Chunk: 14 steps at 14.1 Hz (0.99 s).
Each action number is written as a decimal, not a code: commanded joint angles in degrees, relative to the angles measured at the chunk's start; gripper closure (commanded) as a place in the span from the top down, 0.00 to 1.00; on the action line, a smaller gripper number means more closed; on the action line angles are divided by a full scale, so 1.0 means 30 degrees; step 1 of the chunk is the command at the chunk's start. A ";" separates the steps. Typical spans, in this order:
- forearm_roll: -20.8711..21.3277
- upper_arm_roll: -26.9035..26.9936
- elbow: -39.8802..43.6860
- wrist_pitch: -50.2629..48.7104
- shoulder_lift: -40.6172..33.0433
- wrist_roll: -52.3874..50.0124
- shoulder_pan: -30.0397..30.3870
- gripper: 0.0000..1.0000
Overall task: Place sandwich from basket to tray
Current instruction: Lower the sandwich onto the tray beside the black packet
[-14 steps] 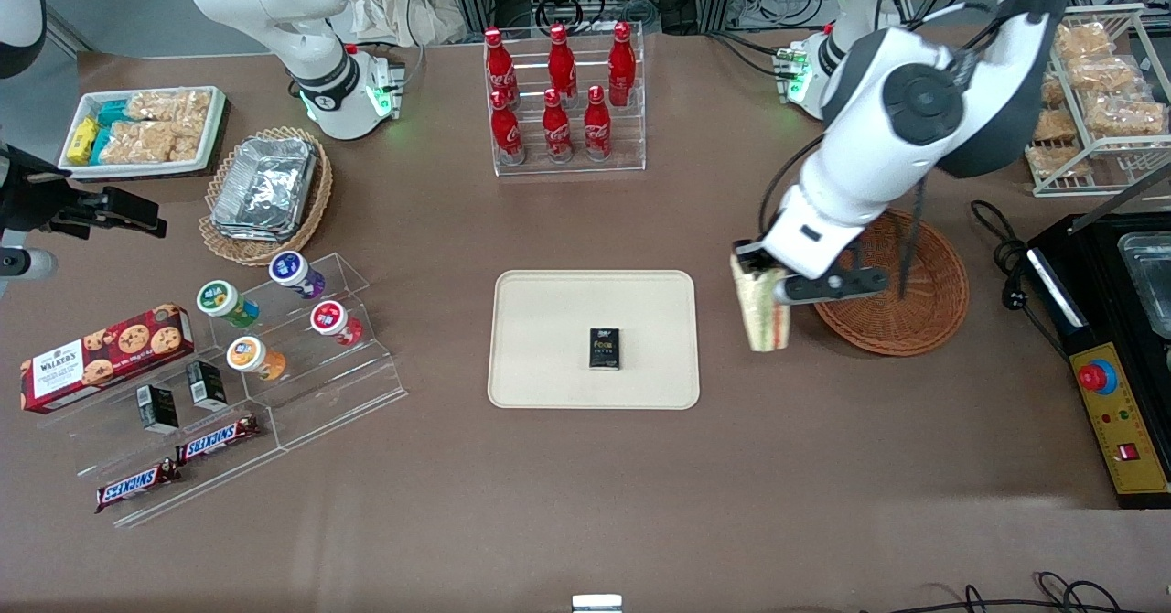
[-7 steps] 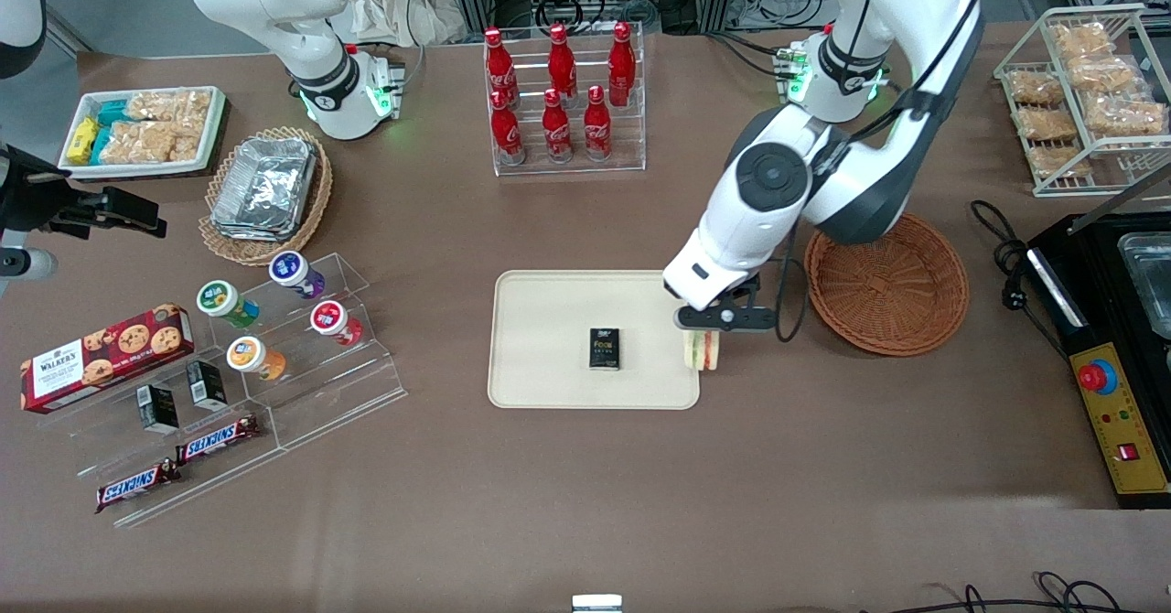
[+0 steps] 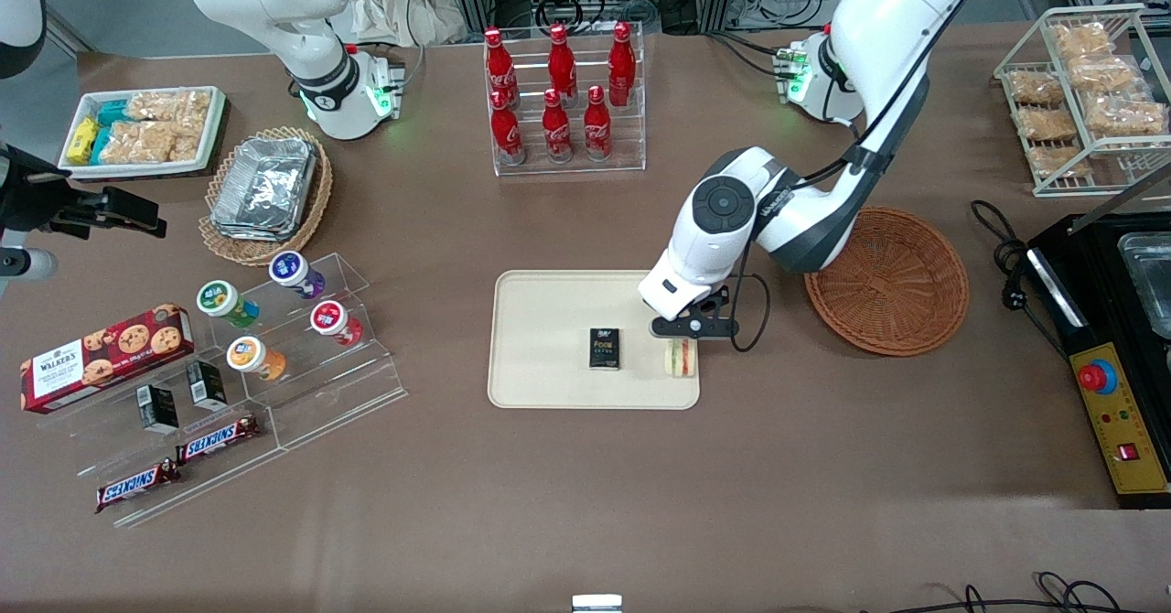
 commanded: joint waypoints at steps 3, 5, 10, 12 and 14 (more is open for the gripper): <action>0.2299 0.0007 -0.0127 0.1086 0.0993 -0.2572 -0.0554 0.00; 0.2824 0.0007 -0.0156 0.1441 0.1258 -0.3014 -0.0584 0.00; 0.3267 0.0007 -0.0127 0.1559 0.1639 -0.3394 -0.0555 0.59; 0.3267 0.0007 -0.0098 0.1559 0.1669 -0.3630 -0.0555 0.99; 0.3267 0.0007 -0.0098 0.1559 0.1669 -0.3660 -0.0555 0.99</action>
